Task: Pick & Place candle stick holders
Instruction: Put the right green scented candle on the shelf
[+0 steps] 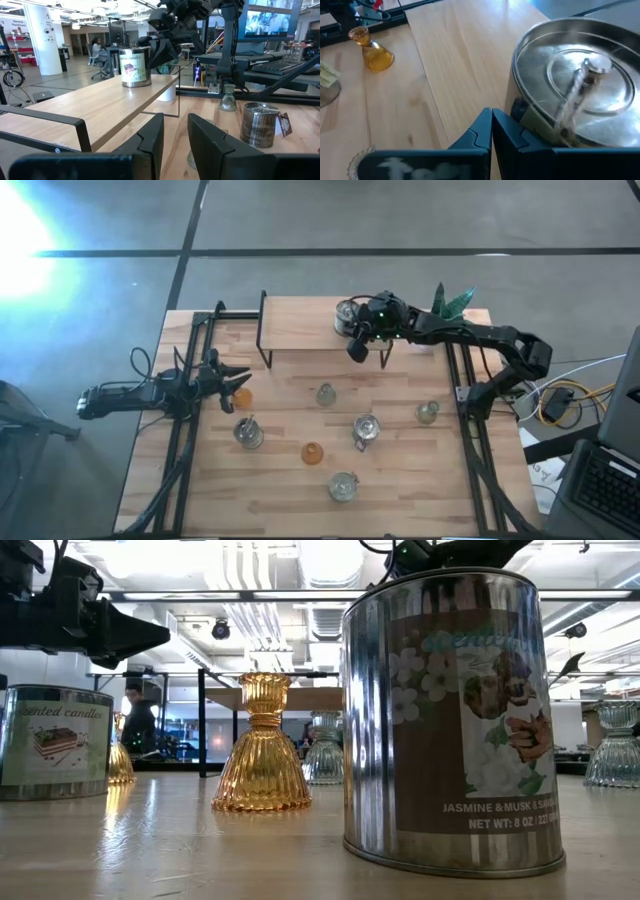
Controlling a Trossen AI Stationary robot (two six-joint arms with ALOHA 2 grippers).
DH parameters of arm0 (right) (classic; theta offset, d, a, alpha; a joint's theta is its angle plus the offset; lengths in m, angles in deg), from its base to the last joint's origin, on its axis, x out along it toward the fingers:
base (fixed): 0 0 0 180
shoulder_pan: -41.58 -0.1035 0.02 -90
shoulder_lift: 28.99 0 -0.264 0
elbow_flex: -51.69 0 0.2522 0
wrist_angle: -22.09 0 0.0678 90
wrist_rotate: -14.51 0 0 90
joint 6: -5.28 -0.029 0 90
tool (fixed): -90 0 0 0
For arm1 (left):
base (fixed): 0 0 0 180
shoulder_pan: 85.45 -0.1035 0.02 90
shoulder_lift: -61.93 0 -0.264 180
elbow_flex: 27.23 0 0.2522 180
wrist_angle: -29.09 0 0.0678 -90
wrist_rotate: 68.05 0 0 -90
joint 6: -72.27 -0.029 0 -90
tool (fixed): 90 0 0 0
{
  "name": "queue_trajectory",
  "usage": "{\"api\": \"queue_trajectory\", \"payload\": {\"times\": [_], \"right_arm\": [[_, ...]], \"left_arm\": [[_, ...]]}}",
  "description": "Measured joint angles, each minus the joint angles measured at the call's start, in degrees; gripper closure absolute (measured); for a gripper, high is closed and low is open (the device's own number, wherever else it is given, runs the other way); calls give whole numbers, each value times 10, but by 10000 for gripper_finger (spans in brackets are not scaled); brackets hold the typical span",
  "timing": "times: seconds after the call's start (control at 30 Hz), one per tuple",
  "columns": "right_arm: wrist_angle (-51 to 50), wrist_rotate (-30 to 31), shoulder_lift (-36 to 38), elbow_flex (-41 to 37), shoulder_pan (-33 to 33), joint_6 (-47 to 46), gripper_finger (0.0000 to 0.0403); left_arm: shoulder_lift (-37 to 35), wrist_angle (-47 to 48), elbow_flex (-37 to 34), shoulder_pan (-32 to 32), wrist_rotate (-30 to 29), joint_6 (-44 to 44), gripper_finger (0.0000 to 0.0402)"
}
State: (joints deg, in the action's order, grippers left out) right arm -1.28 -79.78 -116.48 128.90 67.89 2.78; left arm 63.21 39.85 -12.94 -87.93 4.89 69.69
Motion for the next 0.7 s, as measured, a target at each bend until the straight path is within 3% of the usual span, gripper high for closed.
{"api": "queue_trajectory", "payload": {"times": [0.7], "right_arm": [[-2,-8,-27,45,35,54,394]], "left_arm": [[0,0,0,0,0,0,310]]}}
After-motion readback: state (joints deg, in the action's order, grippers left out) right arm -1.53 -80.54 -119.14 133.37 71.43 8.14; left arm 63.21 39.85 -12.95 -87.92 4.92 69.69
